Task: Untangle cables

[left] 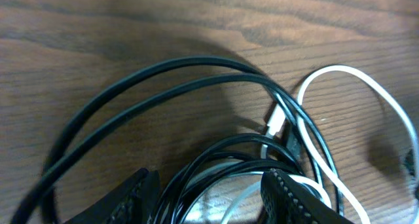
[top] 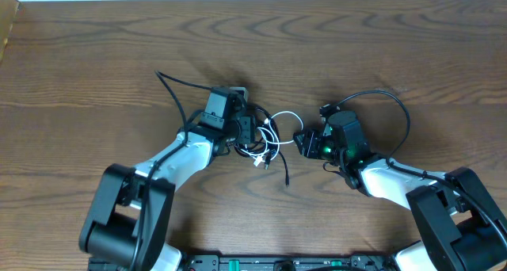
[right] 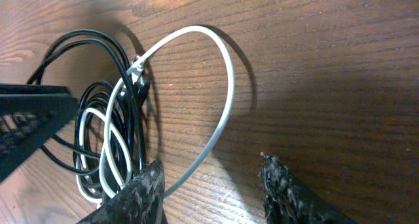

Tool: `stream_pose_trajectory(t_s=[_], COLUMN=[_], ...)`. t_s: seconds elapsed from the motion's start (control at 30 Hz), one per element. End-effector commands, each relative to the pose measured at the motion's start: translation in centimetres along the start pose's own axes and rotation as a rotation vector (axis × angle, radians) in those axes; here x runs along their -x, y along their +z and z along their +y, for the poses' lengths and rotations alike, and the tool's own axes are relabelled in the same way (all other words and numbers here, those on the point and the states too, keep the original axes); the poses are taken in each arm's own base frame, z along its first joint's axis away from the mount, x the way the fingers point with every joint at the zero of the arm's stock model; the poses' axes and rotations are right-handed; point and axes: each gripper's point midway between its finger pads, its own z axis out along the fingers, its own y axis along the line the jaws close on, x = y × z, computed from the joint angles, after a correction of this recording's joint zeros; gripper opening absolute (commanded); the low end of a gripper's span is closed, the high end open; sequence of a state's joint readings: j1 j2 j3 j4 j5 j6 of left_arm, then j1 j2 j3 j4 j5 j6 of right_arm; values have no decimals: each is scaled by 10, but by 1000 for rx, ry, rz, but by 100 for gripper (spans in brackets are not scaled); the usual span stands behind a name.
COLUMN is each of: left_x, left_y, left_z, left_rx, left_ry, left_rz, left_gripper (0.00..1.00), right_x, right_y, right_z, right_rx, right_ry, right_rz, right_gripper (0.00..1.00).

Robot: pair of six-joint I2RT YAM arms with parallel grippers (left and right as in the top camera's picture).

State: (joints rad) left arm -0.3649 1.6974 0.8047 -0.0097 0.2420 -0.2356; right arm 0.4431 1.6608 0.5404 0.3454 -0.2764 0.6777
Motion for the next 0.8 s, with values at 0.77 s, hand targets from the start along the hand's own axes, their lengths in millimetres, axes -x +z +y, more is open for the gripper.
stream_pose_trajectory(t_s=[0.77], left_x=[-17], left_y=[-40], left_z=[51], left_rx=[206], left_ry=[-349], left_rz=[50], left_gripper=[59], right_x=[-7], right_y=[2], right_z=[-1], right_rx=[-10], right_ry=[10], right_rz=[28], right_gripper=[39])
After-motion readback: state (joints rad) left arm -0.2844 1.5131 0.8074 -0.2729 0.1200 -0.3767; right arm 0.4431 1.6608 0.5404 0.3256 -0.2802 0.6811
